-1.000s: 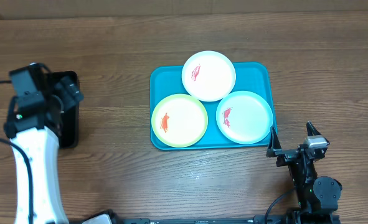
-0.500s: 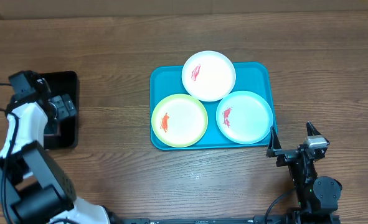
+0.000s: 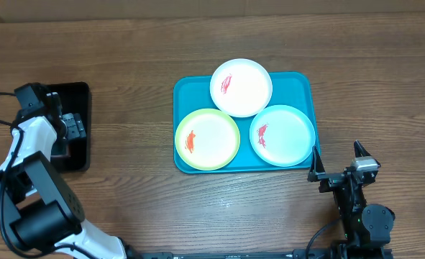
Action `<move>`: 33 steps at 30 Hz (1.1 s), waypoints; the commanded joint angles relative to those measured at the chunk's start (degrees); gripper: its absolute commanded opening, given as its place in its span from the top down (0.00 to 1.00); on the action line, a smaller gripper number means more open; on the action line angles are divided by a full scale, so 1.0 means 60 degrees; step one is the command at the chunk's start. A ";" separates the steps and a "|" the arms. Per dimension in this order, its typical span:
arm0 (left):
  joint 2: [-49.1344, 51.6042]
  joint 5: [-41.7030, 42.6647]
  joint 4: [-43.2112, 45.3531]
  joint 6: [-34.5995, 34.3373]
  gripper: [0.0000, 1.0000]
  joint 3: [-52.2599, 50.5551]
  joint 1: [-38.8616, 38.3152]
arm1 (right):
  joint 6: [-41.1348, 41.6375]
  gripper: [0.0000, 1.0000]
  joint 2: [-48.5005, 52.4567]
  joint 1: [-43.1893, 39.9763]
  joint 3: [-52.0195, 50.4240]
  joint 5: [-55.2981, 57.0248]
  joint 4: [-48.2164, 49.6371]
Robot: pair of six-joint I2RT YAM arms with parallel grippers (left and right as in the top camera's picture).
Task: Clean dirty plates on tray and stack at the side
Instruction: 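Move the left gripper to the sponge in the black tray, then grasp the green-orange sponge with the left gripper and lift it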
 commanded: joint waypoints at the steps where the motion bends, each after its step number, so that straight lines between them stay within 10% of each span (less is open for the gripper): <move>1: 0.0506 0.0787 -0.0036 0.0244 0.15 0.0142 0.0423 | 0.0025 0.00 -0.0058 0.0036 -0.0098 0.0055 0.0047; 7: 0.0586 0.1504 -0.0036 0.0718 0.19 0.0142 0.0889 | 0.0025 0.00 -0.0058 0.0036 -0.0098 0.0055 0.0047; 18: 0.0586 0.1486 -0.0033 0.0703 0.96 0.0149 0.0991 | 0.0025 0.00 -0.0058 0.0036 -0.0098 0.0055 0.0047; 22: 0.0433 0.1490 -0.0062 0.0135 0.96 0.0532 0.0991 | 0.0025 0.00 -0.0058 0.0036 -0.0098 0.0055 0.0047; 25: 0.0313 0.1494 -0.0233 -0.0608 0.46 0.0991 0.0991 | 0.0025 0.00 -0.0058 0.0036 -0.0098 0.0055 0.0047; 28: 0.0313 0.1497 -0.0291 -0.0619 0.23 0.1082 0.0991 | 0.0025 0.00 -0.0058 0.0036 -0.0098 0.0055 0.0047; 33: 0.0484 0.1497 -0.0321 -0.0608 0.19 0.0933 0.1002 | 0.0025 0.00 -0.0058 0.0036 -0.0098 0.0055 0.0047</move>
